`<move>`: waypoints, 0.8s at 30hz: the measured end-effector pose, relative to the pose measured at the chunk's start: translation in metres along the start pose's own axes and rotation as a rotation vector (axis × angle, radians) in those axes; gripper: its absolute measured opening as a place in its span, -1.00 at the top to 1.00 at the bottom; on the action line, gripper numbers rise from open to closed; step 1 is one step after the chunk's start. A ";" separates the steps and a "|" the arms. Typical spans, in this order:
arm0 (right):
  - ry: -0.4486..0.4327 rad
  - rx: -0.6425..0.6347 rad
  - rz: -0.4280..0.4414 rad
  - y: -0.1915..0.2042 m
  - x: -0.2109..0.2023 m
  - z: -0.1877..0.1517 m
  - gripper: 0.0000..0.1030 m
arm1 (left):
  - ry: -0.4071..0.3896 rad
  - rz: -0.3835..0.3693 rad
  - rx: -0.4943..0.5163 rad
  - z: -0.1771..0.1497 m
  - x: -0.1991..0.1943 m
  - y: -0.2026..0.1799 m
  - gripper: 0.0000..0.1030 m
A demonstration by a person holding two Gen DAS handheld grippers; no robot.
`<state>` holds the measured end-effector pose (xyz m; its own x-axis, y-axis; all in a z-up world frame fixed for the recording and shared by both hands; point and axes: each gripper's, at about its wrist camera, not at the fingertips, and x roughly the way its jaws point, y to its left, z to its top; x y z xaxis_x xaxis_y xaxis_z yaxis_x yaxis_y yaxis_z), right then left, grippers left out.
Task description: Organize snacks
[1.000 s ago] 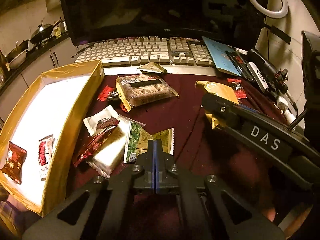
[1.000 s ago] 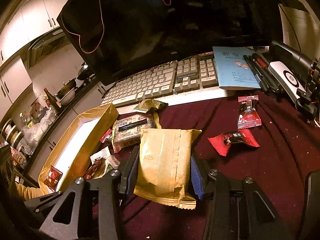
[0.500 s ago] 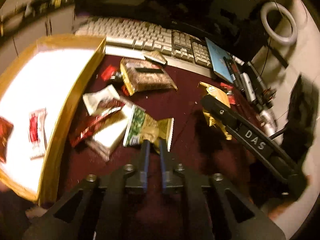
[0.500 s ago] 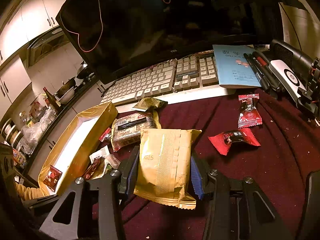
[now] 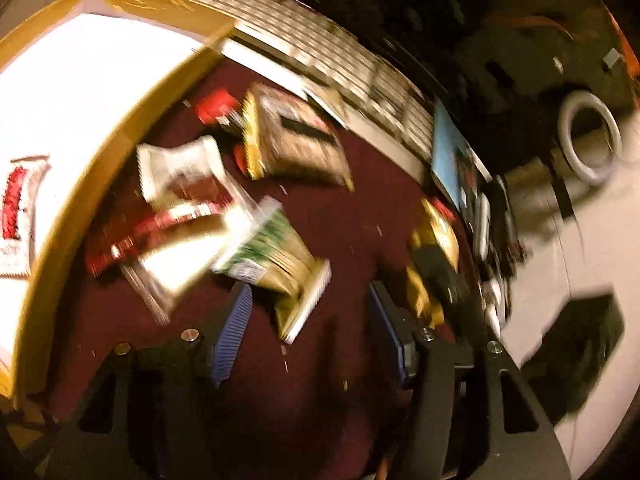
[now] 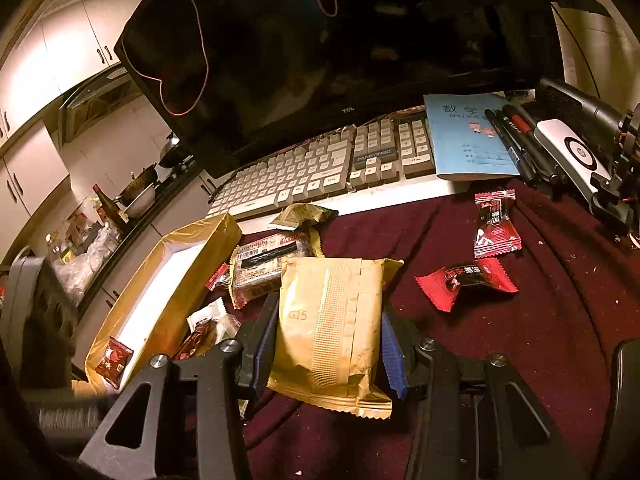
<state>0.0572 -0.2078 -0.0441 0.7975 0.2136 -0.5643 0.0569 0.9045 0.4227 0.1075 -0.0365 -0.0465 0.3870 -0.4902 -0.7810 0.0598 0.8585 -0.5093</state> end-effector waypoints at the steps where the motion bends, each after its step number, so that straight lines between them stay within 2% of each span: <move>1: -0.001 0.000 0.000 0.000 0.000 0.000 0.10 | -0.010 0.023 0.001 0.003 0.001 -0.002 -0.14; 2: -0.003 0.001 -0.001 0.000 -0.001 0.000 0.10 | -0.015 0.081 0.012 0.007 0.006 -0.005 -0.14; 5: -0.002 0.001 -0.004 0.000 0.000 0.000 0.10 | 0.011 0.120 0.038 0.010 0.021 -0.007 -0.14; 7: 0.000 0.003 -0.010 0.000 0.000 0.000 0.10 | -0.021 0.174 0.081 0.007 0.020 -0.012 -0.09; 8: 0.001 0.009 -0.014 -0.002 0.000 0.001 0.10 | -0.027 0.193 0.099 0.004 0.021 -0.013 0.04; 9: 0.003 0.014 -0.010 -0.002 0.000 0.001 0.10 | -0.040 0.211 0.113 0.003 0.021 -0.014 0.35; 10: 0.005 0.016 -0.007 -0.003 0.000 0.001 0.10 | -0.046 0.220 0.133 0.001 0.021 -0.014 0.36; 24: 0.000 -0.027 -0.058 0.004 0.002 0.000 0.10 | -0.060 0.159 0.137 -0.009 0.004 0.001 0.42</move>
<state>0.0588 -0.2034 -0.0436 0.7930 0.1604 -0.5878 0.0872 0.9249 0.3700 0.1005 -0.0387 -0.0535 0.4550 -0.3407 -0.8228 0.1168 0.9388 -0.3242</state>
